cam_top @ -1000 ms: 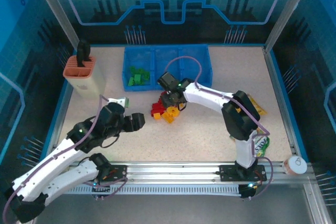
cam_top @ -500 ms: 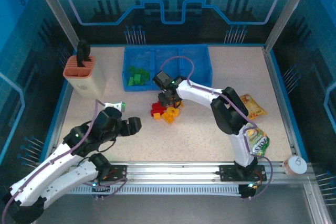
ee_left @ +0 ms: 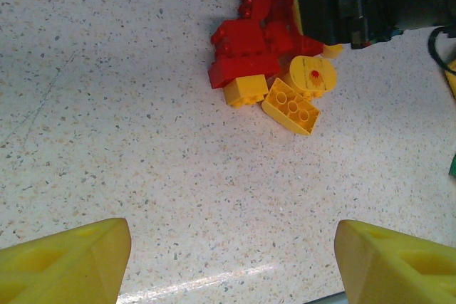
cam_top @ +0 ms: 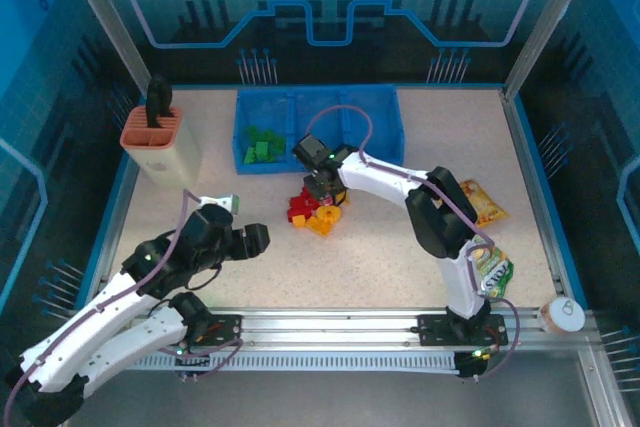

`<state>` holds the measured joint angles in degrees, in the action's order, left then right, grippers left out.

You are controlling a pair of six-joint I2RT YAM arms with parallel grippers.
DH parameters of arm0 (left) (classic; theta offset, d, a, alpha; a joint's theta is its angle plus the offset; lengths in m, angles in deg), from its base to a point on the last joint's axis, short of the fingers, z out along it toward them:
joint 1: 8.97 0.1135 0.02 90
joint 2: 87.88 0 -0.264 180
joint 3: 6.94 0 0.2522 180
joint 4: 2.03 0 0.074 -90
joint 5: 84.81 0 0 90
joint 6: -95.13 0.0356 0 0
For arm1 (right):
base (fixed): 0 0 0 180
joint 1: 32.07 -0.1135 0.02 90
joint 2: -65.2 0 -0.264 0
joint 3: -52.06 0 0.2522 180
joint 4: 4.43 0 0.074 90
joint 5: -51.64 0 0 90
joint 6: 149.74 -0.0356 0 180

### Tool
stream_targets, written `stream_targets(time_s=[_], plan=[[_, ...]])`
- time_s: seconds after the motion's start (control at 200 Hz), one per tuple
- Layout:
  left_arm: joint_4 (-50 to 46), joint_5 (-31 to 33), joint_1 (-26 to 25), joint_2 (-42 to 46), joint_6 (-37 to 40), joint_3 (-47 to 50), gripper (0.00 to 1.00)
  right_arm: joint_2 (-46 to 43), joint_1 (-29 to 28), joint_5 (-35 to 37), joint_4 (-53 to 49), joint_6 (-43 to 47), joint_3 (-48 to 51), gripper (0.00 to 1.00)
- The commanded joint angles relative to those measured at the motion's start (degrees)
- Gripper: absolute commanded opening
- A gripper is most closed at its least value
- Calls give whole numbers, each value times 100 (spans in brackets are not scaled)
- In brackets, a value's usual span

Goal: Sort the legos into containers by color
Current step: Pick up the lego from the center of the table, then place the lego in the container.

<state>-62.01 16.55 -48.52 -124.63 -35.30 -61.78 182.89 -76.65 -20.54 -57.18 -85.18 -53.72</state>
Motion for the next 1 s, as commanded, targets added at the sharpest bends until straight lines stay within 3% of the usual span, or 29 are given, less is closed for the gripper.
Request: stream_targets(time_s=[0.0,0.175,0.34,0.55,0.765,0.83,0.9,0.975,0.995], plan=[[24,60,-28,-24,34,-1,76,-820,-11,146,-54,-23,116,31],[34,-31,-31,-112,79,-14,76,-1594,363,333,-100,5,91,32],[1,-114,-44,-105,45,42,75,-1807,1303,61,-3,-23,82,33],[124,-262,-135,-67,-74,185,75,-982,2192,-501,-54,22,-529,34],[234,-516,-217,-416,-77,250,75,20,2444,-578,-449,-2,-1555,35],[253,-511,-242,-537,-97,250,75,165,2437,-595,-620,-35,-1807,42],[312,-494,-247,-640,-123,250,75,88,2428,-640,-567,-76,-1760,62],[408,-472,-256,-779,-131,237,75,-260,2380,-753,-188,-50,-1359,72],[434,-469,-257,-832,-132,232,74,-381,2361,-755,-78,-38,-1231,81]])
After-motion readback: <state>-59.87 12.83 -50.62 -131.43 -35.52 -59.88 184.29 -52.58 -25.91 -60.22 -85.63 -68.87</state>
